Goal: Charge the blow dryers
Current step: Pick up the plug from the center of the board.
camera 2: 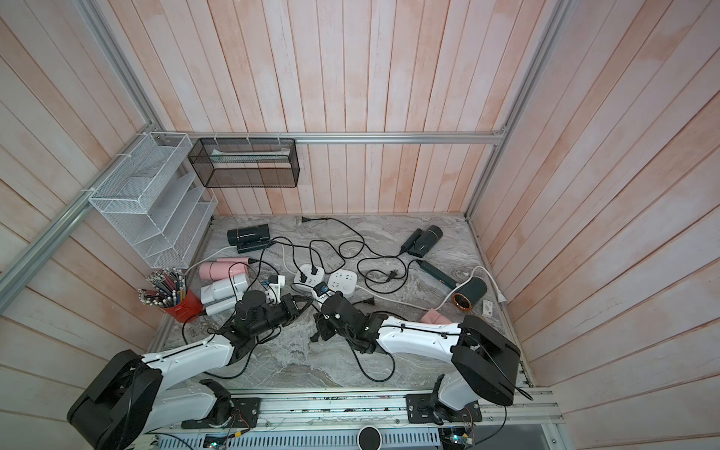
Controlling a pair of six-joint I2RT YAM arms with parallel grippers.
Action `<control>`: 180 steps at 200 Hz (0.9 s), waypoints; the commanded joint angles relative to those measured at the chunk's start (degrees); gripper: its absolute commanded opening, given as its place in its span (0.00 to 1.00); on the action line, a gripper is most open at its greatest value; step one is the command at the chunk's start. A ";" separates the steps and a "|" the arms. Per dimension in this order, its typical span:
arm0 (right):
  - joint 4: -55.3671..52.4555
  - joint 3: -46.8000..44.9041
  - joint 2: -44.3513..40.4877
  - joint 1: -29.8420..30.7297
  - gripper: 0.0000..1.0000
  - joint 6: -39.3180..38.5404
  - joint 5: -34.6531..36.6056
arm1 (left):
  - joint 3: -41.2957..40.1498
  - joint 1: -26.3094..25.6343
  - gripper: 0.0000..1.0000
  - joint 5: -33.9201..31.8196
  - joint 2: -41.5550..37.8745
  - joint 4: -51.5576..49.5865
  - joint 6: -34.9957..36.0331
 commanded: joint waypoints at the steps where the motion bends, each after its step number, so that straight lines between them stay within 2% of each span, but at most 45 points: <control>1: 2.40 -2.39 -2.49 -0.57 0.35 5.38 -3.15 | -1.69 0.39 0.09 -3.52 -2.49 -0.08 -2.61; 15: 4.42 -4.19 -3.34 -0.91 0.35 7.79 -5.57 | -2.20 0.40 0.10 -4.54 -3.82 -0.17 -3.46; 18: 4.91 -4.61 -3.43 -0.89 0.39 8.21 -6.02 | -2.29 0.45 0.10 -4.74 -4.04 -0.21 -3.59; 23: 5.61 -5.23 -3.66 -0.93 0.40 8.97 -6.54 | -2.46 0.45 0.10 -4.99 -4.39 -0.24 -3.83; 102: 15.46 -10.79 0.56 -1.33 0.45 17.96 -10.40 | -3.94 0.69 0.10 -7.83 -8.10 -2.83 -6.16; 180: 20.55 -11.43 6.58 -1.25 0.48 20.75 -12.15 | -4.89 1.03 0.10 -8.39 -9.64 -3.64 -6.44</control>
